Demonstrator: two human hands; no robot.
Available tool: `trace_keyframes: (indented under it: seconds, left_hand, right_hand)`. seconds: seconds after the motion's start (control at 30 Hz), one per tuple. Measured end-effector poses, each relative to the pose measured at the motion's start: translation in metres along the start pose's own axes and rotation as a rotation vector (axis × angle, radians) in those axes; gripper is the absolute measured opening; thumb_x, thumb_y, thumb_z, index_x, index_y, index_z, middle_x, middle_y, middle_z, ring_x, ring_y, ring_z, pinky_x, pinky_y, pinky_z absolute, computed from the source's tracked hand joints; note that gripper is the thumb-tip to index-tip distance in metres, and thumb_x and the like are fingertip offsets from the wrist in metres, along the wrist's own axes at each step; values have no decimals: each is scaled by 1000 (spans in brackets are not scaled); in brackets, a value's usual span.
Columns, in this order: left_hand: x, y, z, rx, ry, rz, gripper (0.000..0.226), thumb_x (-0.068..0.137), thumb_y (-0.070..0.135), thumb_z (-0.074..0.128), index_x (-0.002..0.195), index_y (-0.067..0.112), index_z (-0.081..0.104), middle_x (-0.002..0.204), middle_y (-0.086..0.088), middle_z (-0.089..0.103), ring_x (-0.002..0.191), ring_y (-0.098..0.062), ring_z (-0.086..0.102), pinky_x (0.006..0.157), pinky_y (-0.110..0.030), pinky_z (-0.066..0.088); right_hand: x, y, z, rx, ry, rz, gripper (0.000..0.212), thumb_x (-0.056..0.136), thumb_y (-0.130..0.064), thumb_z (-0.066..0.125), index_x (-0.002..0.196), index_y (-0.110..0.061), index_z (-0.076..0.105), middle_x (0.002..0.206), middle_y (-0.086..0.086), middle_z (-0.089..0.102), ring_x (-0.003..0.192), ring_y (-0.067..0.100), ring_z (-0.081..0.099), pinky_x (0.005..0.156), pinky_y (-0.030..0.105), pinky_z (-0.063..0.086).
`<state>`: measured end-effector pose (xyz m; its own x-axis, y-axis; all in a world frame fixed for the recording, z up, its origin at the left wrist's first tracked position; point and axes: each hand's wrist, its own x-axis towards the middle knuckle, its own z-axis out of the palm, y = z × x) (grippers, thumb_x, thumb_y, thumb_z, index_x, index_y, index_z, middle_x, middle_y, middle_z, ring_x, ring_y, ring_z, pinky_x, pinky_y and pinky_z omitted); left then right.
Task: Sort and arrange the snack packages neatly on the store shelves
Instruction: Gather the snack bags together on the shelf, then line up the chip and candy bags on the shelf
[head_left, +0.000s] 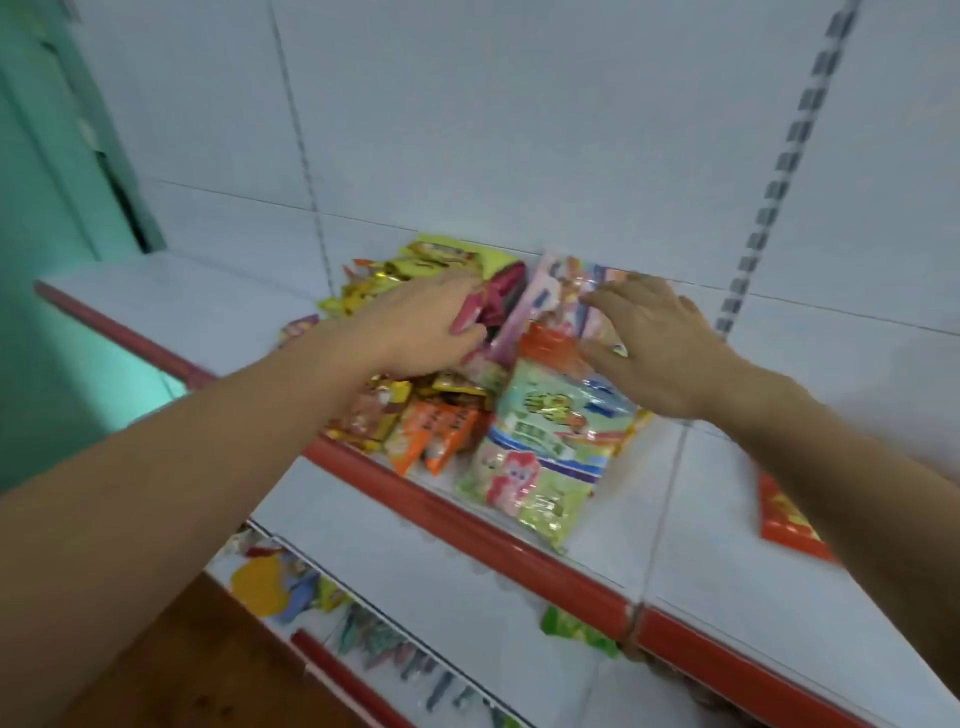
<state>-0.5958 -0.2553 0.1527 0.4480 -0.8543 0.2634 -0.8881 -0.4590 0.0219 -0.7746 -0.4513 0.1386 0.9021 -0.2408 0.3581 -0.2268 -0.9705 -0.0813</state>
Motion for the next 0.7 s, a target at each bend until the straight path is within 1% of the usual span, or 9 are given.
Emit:
trace_keyframes:
  seconds: [0.07,0.1,0.17,0.27,0.37,0.43,0.5,0.57,0.7]
  left_hand:
    - [-21,-44,-1,8,-45,-30,65,88,61,37,124,9,50,124,-12,57,113,-33,57,94,-46,47]
    - [-29,-69,2,11,-57,-50,65,92,59,39,133,9,46,134,-14,54,122,-33,54,99,-47,45]
    - [-45,-116,5,-1,-70,-107,61,101,44,48,149,9,35,154,-13,41,137,-31,46,108,-42,41]
    - [-61,-187,12,-52,-60,-208,55,103,33,48,150,7,35,152,-16,44,134,-32,48,108,-43,41]
    - [-70,-250,26,-74,-123,-263,63,105,37,45,157,8,26,162,-12,32,147,-28,34,120,-41,29]
    - [-75,-285,38,-104,-127,-272,67,105,41,44,159,9,22,165,-9,27,151,-25,29,122,-38,24]
    - [-76,-312,50,-143,-151,-288,67,104,40,45,159,9,22,165,-10,26,151,-25,28,123,-38,24]
    - [-76,-333,62,-173,-219,-287,67,105,38,45,160,7,20,166,-10,24,152,-25,25,123,-37,23]
    - [-72,-361,82,-244,-247,-263,65,105,34,45,160,9,20,166,-10,25,151,-25,27,121,-35,23]
  right_hand:
    - [22,-34,10,-59,-58,-92,66,99,-57,38,153,-19,35,161,2,33,153,27,17,118,60,22]
    - [33,-51,15,-68,-78,-118,68,100,-58,36,156,-19,30,163,1,29,154,26,12,120,61,17]
    - [56,-83,25,-79,-89,-155,65,101,-54,37,156,-20,28,164,-1,27,155,24,10,121,61,16]
    - [95,-131,47,-106,-84,-176,63,102,-51,38,155,-18,31,162,-1,31,155,24,11,120,59,20]
    - [132,-179,74,-100,-105,-176,61,103,-50,38,155,-19,32,163,-1,31,156,24,10,120,59,18]
    - [154,-208,94,-99,-120,-191,59,104,-49,38,154,-18,33,162,-1,32,156,23,9,120,61,18]
    - [171,-235,109,-87,-157,-187,58,105,-47,38,154,-17,34,161,1,34,154,24,13,120,61,18]
    - [185,-255,122,-77,-212,-140,57,105,-47,38,152,-17,35,157,4,39,150,27,23,119,62,19]
    - [213,-282,144,-156,-260,-55,50,104,-52,37,144,-24,44,129,7,58,133,33,41,113,68,21]
